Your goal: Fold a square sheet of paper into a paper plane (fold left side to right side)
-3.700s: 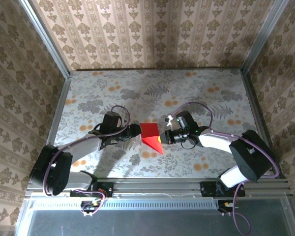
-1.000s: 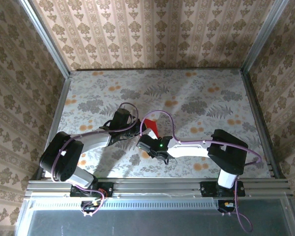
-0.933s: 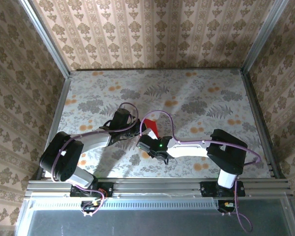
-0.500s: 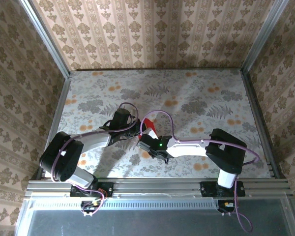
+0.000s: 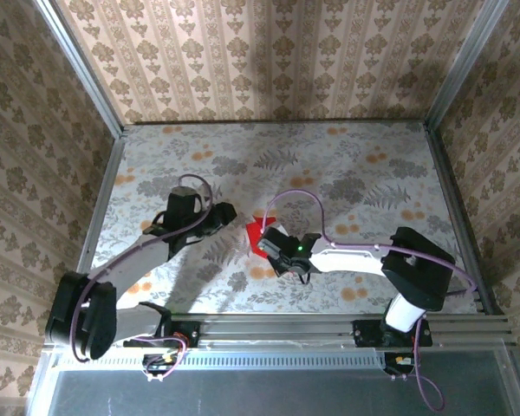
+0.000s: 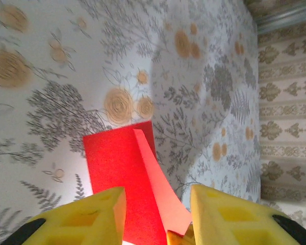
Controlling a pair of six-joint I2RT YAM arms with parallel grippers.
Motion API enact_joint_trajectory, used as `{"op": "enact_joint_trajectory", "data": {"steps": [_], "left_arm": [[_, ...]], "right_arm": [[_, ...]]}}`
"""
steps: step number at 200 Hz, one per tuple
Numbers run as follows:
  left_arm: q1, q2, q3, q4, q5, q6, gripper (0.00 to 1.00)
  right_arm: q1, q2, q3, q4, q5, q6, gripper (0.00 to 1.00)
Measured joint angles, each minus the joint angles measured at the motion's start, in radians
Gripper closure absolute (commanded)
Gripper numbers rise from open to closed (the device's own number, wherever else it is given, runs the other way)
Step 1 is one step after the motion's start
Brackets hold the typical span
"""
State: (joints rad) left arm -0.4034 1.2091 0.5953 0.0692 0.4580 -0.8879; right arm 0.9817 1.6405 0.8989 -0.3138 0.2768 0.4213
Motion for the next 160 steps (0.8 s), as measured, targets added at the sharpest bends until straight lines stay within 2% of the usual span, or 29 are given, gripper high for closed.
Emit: {"op": "enact_joint_trajectory", "data": {"steps": [54, 115, 160], "left_arm": [[0.031, -0.031, -0.028, -0.068, 0.06, 0.048, 0.61], [0.028, 0.014, -0.041, -0.067, 0.114, 0.055, 0.59], [-0.01, 0.068, -0.041, -0.055, 0.134, 0.055, 0.59]], "right_arm": [[-0.137, -0.02, -0.044, 0.066, -0.309, 0.001, 1.0], [-0.193, 0.029, -0.044, 0.123, -0.52, 0.01, 1.0], [-0.242, 0.063, -0.07, 0.212, -0.644, 0.051, 0.99]]}}
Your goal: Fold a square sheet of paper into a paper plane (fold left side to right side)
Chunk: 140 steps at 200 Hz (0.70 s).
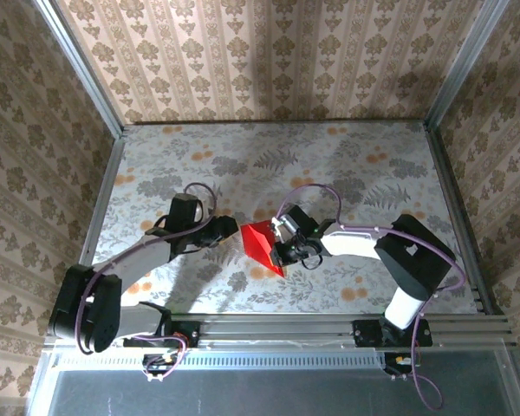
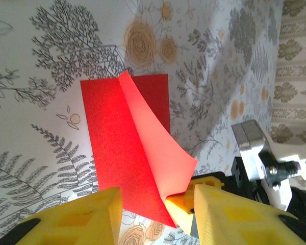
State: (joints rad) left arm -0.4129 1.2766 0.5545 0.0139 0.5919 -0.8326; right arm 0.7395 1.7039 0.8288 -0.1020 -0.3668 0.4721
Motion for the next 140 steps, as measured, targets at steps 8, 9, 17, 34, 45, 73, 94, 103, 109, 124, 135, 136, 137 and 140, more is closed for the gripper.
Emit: {"op": "enact_joint_trajectory", "data": {"steps": [8, 9, 17, 34, 45, 73, 94, 103, 109, 124, 135, 136, 137, 140], "left_arm": [[-0.009, 0.008, 0.0, 0.004, 0.0, 0.0, 0.58], [-0.01, 0.009, 0.0, 0.005, 0.0, 0.0, 0.58], [-0.02, 0.02, 0.0, 0.013, 0.002, 0.0, 0.58], [-0.041, 0.049, 0.0, 0.035, 0.004, 0.0, 0.58], [-0.061, 0.076, 0.001, 0.05, 0.005, 0.0, 0.58], [-0.112, 0.15, 0.012, 0.08, 0.007, -0.001, 0.58], [-0.131, 0.195, 0.026, 0.104, 0.007, -0.001, 0.58], [-0.137, 0.212, 0.032, 0.114, 0.006, -0.001, 0.59], [-0.138, 0.225, 0.038, 0.119, 0.006, -0.001, 0.58], [-0.143, 0.248, 0.048, 0.133, 0.006, -0.001, 0.58], [-0.146, 0.264, 0.057, 0.141, 0.006, -0.001, 0.59], [-0.147, 0.267, 0.058, 0.143, 0.006, -0.001, 0.59], [-0.148, 0.269, 0.059, 0.144, 0.006, -0.001, 0.59], [-0.149, 0.273, 0.061, 0.146, 0.006, -0.001, 0.59]], "right_arm": [[-0.007, 0.005, -0.007, 0.012, -0.017, 0.007, 0.99], [-0.008, 0.005, -0.008, 0.014, -0.021, 0.008, 0.99], [-0.014, 0.01, -0.014, 0.026, -0.037, 0.016, 0.99], [-0.023, 0.016, -0.02, 0.051, -0.065, 0.031, 0.99], [-0.027, 0.019, -0.021, 0.061, -0.078, 0.037, 0.98], [-0.033, 0.022, -0.024, 0.099, -0.107, 0.056, 0.98], [-0.039, 0.023, -0.037, 0.126, -0.124, 0.066, 0.98], [-0.042, 0.025, -0.041, 0.13, -0.13, 0.071, 0.97], [-0.044, 0.026, -0.043, 0.131, -0.134, 0.075, 0.97], [-0.045, 0.026, -0.047, 0.138, -0.14, 0.079, 0.97], [-0.047, 0.026, -0.047, 0.142, -0.143, 0.082, 0.97], [-0.047, 0.026, -0.047, 0.143, -0.143, 0.082, 0.97], [-0.048, 0.026, -0.047, 0.144, -0.143, 0.082, 0.97], [-0.048, 0.026, -0.047, 0.145, -0.143, 0.082, 0.97]]}}
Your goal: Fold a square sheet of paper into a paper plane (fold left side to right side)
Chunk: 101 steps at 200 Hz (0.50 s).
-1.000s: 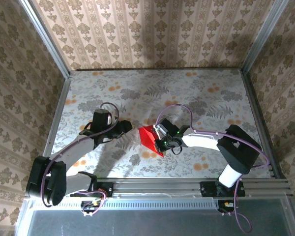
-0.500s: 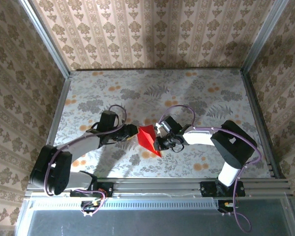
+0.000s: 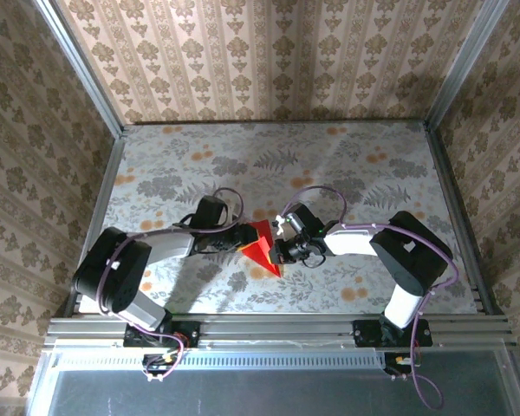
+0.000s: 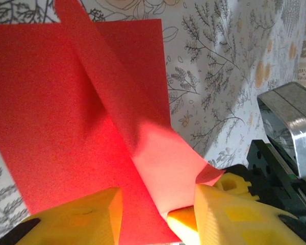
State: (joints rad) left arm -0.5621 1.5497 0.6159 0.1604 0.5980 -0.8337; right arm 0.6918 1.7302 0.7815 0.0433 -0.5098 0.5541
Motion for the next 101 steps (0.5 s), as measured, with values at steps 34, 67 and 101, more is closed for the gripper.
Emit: {"op": "enact_joint_trajectory", "data": {"steps": [34, 67, 101], "left_arm": [[-0.007, 0.048, 0.031, 0.01, -0.003, 0.0, 0.6], [-0.01, 0.103, 0.053, 0.008, -0.011, 0.001, 0.61], [-0.02, 0.135, 0.086, 0.0, -0.022, 0.01, 0.61]], "right_arm": [[0.0, 0.002, 0.0, 0.011, -0.005, 0.0, 0.95], [0.0, 0.005, 0.0, 0.014, -0.019, 0.0, 0.93], [0.0, 0.006, -0.001, 0.014, -0.023, 0.0, 0.87]]}}
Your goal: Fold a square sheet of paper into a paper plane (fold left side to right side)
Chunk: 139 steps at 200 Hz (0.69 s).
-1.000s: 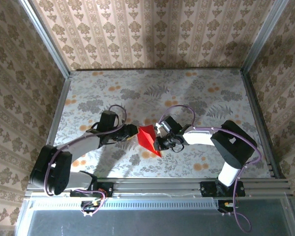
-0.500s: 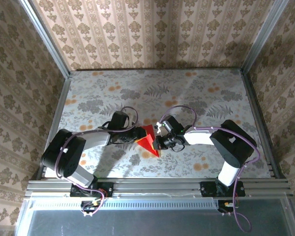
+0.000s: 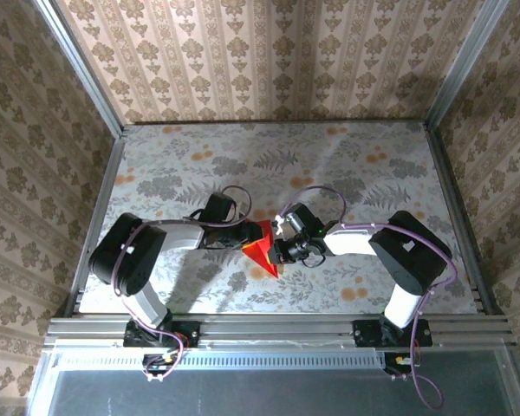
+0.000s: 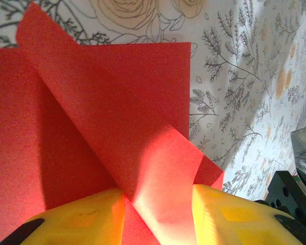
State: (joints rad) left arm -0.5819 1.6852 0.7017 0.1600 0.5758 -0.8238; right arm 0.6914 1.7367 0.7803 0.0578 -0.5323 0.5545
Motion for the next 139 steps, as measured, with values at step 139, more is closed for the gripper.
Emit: {"op": "enact_joint_trajectory", "data": {"steps": [139], "left_arm": [[-0.015, 0.026, 0.041, -0.032, -0.019, 0.035, 0.61]], "right_arm": [[-0.081, -0.074, -0.055, 0.05, -0.068, 0.036, 0.56]]}}
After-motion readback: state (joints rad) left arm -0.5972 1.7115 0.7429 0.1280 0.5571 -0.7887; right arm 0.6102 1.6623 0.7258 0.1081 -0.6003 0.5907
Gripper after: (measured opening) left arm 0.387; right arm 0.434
